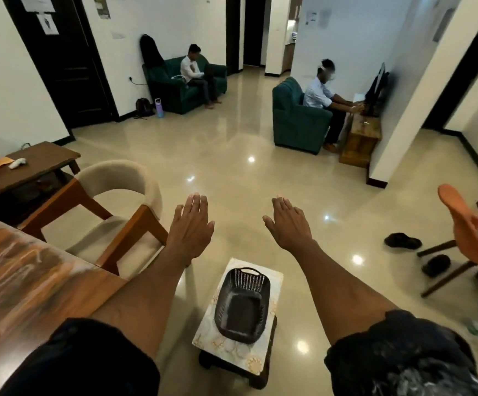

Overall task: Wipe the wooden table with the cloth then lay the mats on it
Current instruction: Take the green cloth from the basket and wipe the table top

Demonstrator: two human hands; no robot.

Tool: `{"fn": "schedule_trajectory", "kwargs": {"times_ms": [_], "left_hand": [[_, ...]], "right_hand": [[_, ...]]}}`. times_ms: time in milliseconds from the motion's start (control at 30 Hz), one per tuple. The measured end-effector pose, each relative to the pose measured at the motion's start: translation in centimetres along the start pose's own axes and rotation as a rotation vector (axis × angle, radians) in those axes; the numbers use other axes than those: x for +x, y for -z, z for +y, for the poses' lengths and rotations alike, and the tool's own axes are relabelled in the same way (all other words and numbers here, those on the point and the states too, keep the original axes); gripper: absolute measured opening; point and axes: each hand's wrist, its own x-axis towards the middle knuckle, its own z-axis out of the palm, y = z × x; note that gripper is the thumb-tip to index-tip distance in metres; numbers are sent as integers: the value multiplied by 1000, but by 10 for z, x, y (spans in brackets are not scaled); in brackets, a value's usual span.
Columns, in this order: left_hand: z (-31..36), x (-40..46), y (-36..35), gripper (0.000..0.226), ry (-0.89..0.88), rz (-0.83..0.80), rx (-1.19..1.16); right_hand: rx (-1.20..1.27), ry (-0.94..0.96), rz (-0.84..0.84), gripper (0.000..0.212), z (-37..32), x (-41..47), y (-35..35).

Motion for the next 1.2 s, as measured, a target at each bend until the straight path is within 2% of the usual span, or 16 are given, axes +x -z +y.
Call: {"fn": "schedule_trajectory", "kwargs": {"times_ms": [267, 433, 633, 1200], "left_hand": [[149, -32, -14, 72, -136, -67, -77], [203, -38, -30, 72, -184, -111, -80], [228, -20, -51, 71, -198, -139, -72], [255, 83, -112, 70, -167, -197, -124]], "right_hand": [[17, -114, -31, 63, 112, -115, -7], [23, -194, -28, 61, 169, -151, -7], [52, -210, -46, 61, 193, -146, -17], [-17, -183, -124, 62, 249, -46, -41]]}}
